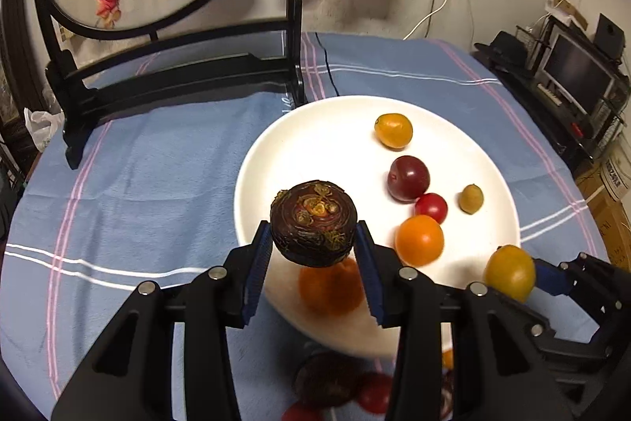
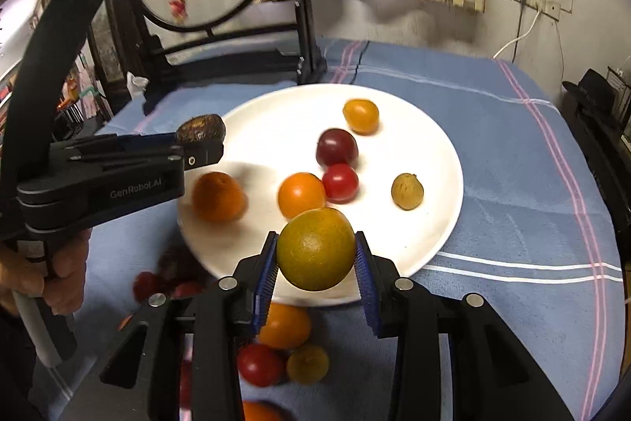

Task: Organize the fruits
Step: 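Place a green-yellow fruit with the right tool while the left tool places a lychee, then place a large orange with the right tool while the left tool places another orange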

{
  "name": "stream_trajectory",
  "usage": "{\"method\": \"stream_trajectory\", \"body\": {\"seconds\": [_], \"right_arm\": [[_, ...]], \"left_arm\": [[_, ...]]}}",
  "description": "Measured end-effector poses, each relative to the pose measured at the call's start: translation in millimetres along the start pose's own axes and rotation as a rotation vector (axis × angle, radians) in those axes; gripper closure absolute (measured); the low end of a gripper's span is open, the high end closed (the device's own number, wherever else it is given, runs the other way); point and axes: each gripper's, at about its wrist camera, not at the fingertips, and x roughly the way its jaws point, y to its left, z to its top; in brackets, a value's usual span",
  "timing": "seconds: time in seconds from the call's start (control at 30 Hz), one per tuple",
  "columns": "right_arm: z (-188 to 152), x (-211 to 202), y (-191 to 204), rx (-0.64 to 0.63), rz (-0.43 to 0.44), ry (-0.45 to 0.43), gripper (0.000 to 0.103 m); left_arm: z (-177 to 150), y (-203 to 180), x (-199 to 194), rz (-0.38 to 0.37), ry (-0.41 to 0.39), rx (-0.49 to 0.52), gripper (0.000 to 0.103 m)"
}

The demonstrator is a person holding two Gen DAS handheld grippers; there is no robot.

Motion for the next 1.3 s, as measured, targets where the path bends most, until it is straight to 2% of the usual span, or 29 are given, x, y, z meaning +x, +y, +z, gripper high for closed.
{"method": "stream_trajectory", "body": {"seconds": [0.27, 0.33, 0.37, 0.57, 0.67, 0.83, 0.97, 1.13, 1.3], "right_arm": [[3, 18, -7, 0.007, -0.043, 0.03, 0.064], [2, 17, -7, 0.007, -0.055, 0.026, 0.063], [3, 15, -6, 0.0, -0.064, 0.018, 0.062], [-1, -10, -1, -0.025, -0.078, -0.033, 0.059], [-10, -28, 2, -0.052, -0.075, -0.045, 0.048], [-44, -56, 14, -0.124, -0.034, -0.016, 0.046], [-73, -68, 26, -0.178, -0.003, 0.028, 0.046], [-104, -66, 40, -0.22, 0.001, 0.088, 0.046], [-108, -50, 43, -0.197, 0.0, 0.128, 0.046]], "left_arm": [[1, 0, 23, 0.008, 0.038, -0.028, 0.059], [1, 0, 20, 0.011, 0.019, -0.032, 0.041], [1, 0, 15, 0.021, -0.004, -0.036, 0.038], [-6, 3, -12, 0.002, -0.042, -0.046, 0.037], [-18, 7, -30, 0.002, -0.061, -0.042, 0.03], [-53, 20, -57, 0.005, -0.067, -0.06, 0.021], [-86, 27, -69, 0.005, -0.047, -0.071, 0.018], [-119, 34, -78, -0.004, -0.02, -0.081, 0.017], [-132, 33, -83, -0.006, -0.018, -0.071, 0.017]]}}
